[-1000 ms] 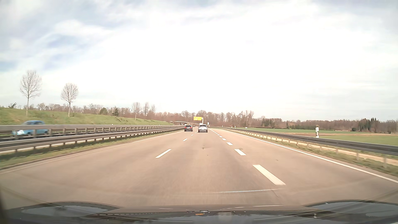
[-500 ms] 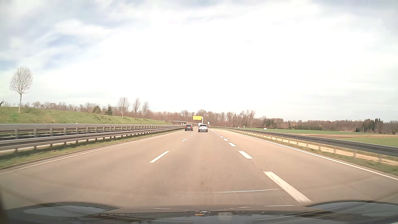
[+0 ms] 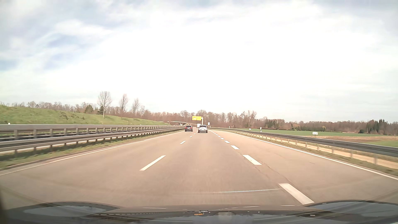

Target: Follow the waypoints while adhering to traffic rules and regulations

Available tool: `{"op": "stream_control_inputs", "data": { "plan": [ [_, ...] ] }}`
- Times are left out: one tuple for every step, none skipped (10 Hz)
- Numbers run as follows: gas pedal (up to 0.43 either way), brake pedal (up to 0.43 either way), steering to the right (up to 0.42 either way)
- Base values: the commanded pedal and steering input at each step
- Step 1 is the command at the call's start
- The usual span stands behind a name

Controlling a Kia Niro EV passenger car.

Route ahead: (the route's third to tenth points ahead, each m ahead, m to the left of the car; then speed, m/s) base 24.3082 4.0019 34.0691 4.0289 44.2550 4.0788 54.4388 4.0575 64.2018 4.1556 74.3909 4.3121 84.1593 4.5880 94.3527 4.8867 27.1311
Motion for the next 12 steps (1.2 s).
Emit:
{"op": "stream_control_inputs", "data": {
  "plan": [
    [0.197,0.000,0.003],
    [0.197,0.000,0.003],
    [0.197,0.000,0.002],
    [0.197,0.000,0.002],
    [0.197,0.000,0.001],
    [0.197,0.000,0.000],
    [0.197,0.000,0.000],
    [0.197,0.000,0.000],
    [0.197,0.000,0.000],
    [0.197,0.000,0.000],
    [0.197,0.000,0.000],
    [0.197,0.000,0.000]
  ]
}}
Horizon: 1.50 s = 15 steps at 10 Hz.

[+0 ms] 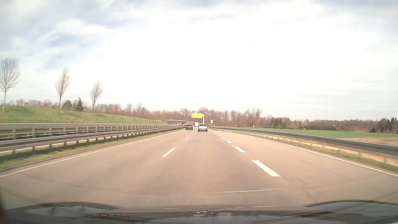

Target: Follow the waypoints while adhering to traffic rules and regulations

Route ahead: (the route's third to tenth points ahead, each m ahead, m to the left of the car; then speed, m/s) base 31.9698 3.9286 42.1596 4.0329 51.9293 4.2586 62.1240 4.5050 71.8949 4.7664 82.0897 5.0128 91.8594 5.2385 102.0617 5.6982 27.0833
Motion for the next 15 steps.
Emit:
{"op": "stream_control_inputs", "data": {
  "plan": [
    [0.197,0.000,0.001],
    [0.197,0.000,0.001],
    [0.197,0.000,0.001],
    [0.197,0.000,0.001],
    [0.197,0.000,0.001],
    [0.197,0.000,0.000],
    [0.197,0.000,0.000],
    [0.197,0.000,0.000],
    [0.197,0.000,0.000],
    [0.197,0.000,0.000],
    [0.197,0.000,0.000],
    [0.197,0.000,0.000],
    [0.189,0.000,0.000],
    [0.177,0.000,0.000],
    [0.177,0.000,0.000]
  ]
}}
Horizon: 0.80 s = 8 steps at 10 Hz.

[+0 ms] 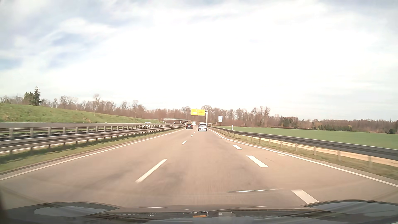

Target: Follow the waypoints while adhering to traffic rules and regulations

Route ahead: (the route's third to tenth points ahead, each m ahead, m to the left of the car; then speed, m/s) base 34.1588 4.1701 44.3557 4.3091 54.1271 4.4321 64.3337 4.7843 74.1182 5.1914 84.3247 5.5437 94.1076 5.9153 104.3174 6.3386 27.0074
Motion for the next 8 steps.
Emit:
{"op": "stream_control_inputs", "data": {
  "plan": [
    [0.177,0.000,0.000],
    [0.177,0.000,0.000],
    [0.177,0.000,0.000],
    [0.177,0.000,0.000],
    [0.177,0.000,0.000],
    [0.177,0.000,0.000],
    [0.177,0.000,0.000],
    [0.177,0.000,0.000]
  ]
}}
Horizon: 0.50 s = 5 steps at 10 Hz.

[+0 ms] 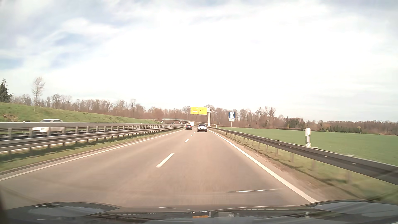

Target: Follow the waypoints while adhering to traffic rules and regulations

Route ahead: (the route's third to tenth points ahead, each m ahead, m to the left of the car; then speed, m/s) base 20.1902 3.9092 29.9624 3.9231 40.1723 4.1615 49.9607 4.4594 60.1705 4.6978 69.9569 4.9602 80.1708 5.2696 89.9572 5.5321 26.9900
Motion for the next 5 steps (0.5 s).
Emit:
{"op": "stream_control_inputs", "data": {
  "plan": [
    [0.177,0.000,0.000],
    [0.177,0.000,0.000],
    [0.177,0.000,0.000],
    [0.177,0.000,0.000],
    [0.177,0.000,0.000]
  ]
}}
